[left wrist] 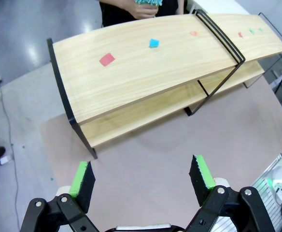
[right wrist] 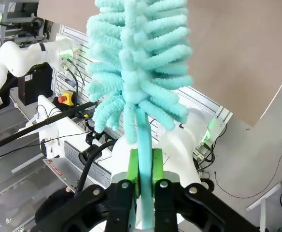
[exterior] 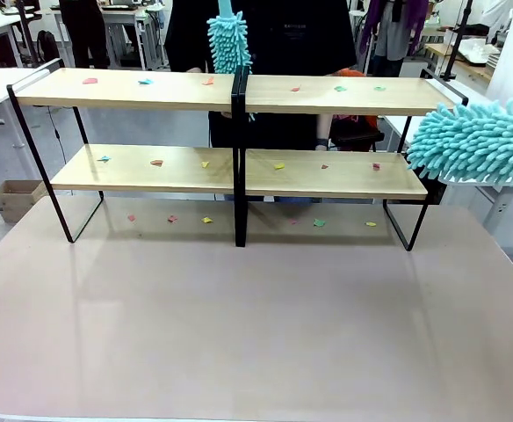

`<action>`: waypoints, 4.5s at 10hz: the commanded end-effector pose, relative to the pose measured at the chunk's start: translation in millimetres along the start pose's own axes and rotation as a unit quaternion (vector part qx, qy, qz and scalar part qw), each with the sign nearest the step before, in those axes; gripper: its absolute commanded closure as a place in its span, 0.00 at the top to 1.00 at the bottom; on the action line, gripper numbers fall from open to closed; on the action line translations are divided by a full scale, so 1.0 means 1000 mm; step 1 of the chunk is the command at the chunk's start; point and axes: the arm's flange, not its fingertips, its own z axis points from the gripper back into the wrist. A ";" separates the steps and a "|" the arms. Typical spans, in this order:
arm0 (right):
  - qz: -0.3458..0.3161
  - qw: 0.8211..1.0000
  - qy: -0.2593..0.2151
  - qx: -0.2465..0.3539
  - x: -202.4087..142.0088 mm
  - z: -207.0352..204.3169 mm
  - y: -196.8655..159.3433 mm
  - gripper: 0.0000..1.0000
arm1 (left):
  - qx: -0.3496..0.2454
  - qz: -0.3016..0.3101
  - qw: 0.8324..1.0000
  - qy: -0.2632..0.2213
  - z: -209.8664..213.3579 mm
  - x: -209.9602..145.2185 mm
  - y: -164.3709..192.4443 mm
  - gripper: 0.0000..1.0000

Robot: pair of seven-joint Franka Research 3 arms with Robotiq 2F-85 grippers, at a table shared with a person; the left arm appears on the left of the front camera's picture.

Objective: Clean the shelves.
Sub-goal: Clean a randomly selected level of the Shelf with the Duster.

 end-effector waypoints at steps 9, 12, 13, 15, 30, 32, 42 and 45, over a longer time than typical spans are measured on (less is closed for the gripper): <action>0.024 0.995 -0.092 -0.035 0.012 0.006 0.016 0.12 | 0.001 0.000 1.000 -0.001 0.000 0.000 0.000 1.00; 0.065 0.975 -0.135 -0.162 0.079 0.037 0.130 0.12 | 0.001 0.000 1.000 -0.001 0.000 0.000 0.000 1.00; 0.106 0.964 -0.134 -0.202 0.105 0.033 0.185 0.12 | 0.001 0.000 1.000 -0.001 0.000 0.000 0.000 1.00; 0.159 0.943 -0.180 -0.230 0.151 0.019 0.257 0.12 | 0.001 0.000 1.000 -0.001 0.000 0.000 0.000 1.00; 0.037 0.990 -0.112 0.079 -0.084 0.000 0.056 0.12 | 0.001 0.000 1.000 -0.001 0.000 0.000 0.000 1.00; 0.060 0.990 -0.106 0.065 -0.110 0.024 0.076 0.12 | 0.001 0.000 1.000 -0.001 0.000 0.000 0.000 1.00; -0.001 0.985 -0.174 0.015 -0.040 0.039 0.069 0.12 | 0.001 0.000 1.000 -0.001 0.000 0.000 0.000 1.00; 0.010 0.986 -0.165 0.015 -0.041 0.035 0.065 0.12 | 0.000 0.001 1.000 0.001 -0.001 0.000 0.001 1.00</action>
